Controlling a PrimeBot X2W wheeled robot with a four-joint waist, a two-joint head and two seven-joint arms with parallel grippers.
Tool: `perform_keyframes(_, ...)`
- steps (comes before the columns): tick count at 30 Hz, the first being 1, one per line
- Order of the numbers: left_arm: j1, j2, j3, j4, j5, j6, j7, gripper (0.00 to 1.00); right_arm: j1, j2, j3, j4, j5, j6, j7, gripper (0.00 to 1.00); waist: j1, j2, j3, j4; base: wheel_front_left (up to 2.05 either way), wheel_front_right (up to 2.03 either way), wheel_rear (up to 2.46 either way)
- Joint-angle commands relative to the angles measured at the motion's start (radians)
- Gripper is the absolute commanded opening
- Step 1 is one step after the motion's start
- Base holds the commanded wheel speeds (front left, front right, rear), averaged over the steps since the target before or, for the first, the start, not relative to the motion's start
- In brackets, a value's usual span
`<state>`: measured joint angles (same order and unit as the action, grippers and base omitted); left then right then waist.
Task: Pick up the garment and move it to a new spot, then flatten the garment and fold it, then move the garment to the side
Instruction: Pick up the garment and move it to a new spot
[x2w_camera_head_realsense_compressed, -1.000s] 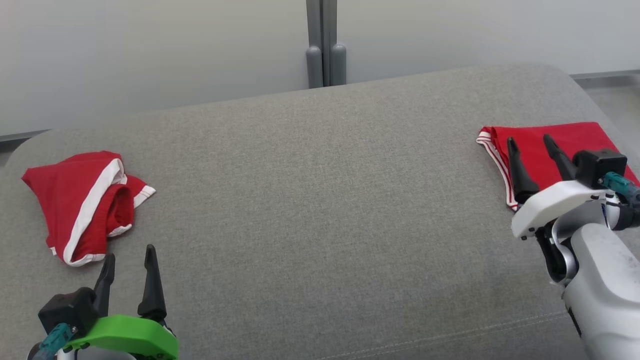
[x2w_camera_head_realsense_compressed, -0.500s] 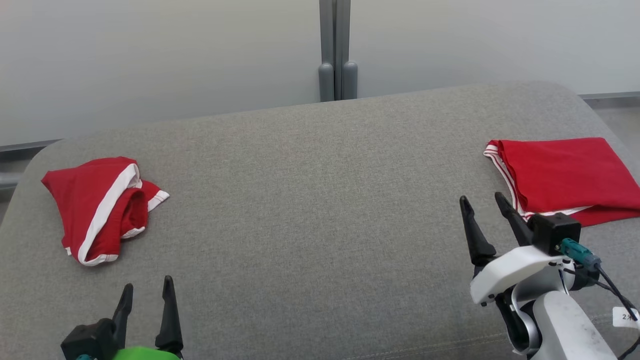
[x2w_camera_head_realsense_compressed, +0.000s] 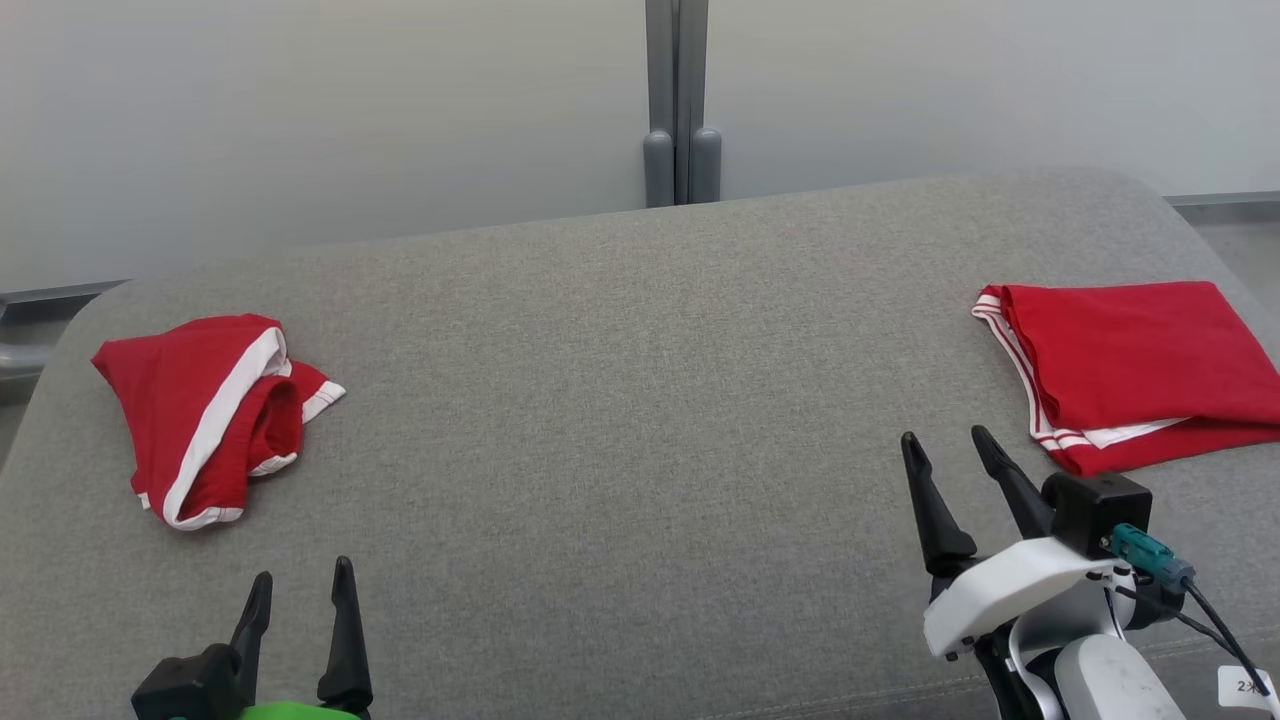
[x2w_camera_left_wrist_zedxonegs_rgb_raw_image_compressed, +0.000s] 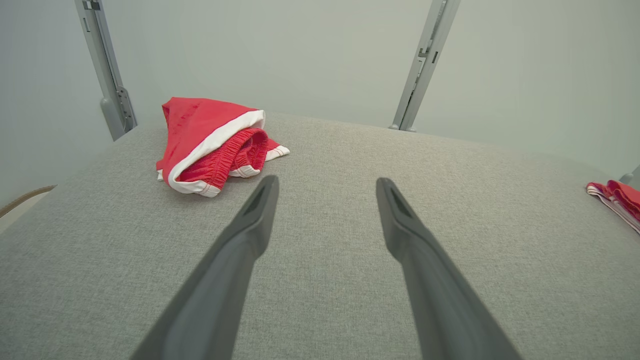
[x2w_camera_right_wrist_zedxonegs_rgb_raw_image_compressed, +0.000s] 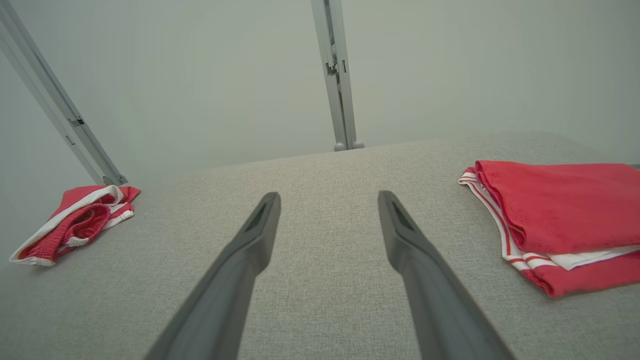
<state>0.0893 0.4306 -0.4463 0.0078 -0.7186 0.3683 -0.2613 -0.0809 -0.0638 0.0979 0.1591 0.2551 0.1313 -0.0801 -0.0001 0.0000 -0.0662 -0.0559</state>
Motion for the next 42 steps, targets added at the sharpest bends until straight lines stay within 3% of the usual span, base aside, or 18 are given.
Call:
perform_keyframes(1, 0.004, 0.001, 0.009, 0.007, 0.011, -0.006, -0.005, 1.0, 0.015, 0.004, -0.001, -0.007, 0.006, -0.001, 0.005, 1.0, 0.0001, 0.0, 0.0, 0.0, 0.0, 0.0, 0.0)
perform_keyframes(13, -0.012, -0.009, 0.013, 0.017, 0.02, -0.018, -0.005, 1.0, 0.016, 0.011, -0.003, -0.017, -0.012, -0.001, 0.011, 1.0, 0.0001, 0.0, 0.002, 0.008, 0.0, 0.0, 0.0)
perform_keyframes(20, -0.022, -0.01, 0.016, 0.019, 0.026, -0.02, -0.004, 1.0, 0.023, 0.013, -0.006, -0.023, -0.019, -0.001, 0.013, 1.0, 0.0001, 0.0, 0.003, 0.054, 0.0, 0.0, 0.0)
perform_keyframes(25, -0.027, -0.004, 0.015, 0.01, 0.032, -0.016, 0.0, 1.0, 0.032, 0.013, -0.001, -0.022, 0.011, -0.001, 0.001, 1.0, 0.0001, 0.0, 0.006, 0.134, 0.0, 0.0, 0.0)
perform_keyframes(36, -0.035, 0.002, 0.004, -0.014, 0.044, -0.015, 0.008, 1.0, 0.037, 0.013, -0.017, -0.003, 0.039, -0.001, -0.026, 1.0, 0.0001, 0.0, 0.008, 0.385, 0.0, 0.0, 0.0)
perform_keyframes(42, -0.027, -0.006, -0.008, -0.012, 0.046, -0.017, 0.01, 1.0, 0.034, 0.013, -0.006, 0.006, 0.046, -0.001, -0.028, 1.0, 0.0001, 0.0, 0.003, 0.464, 0.0, 0.0, 0.0)
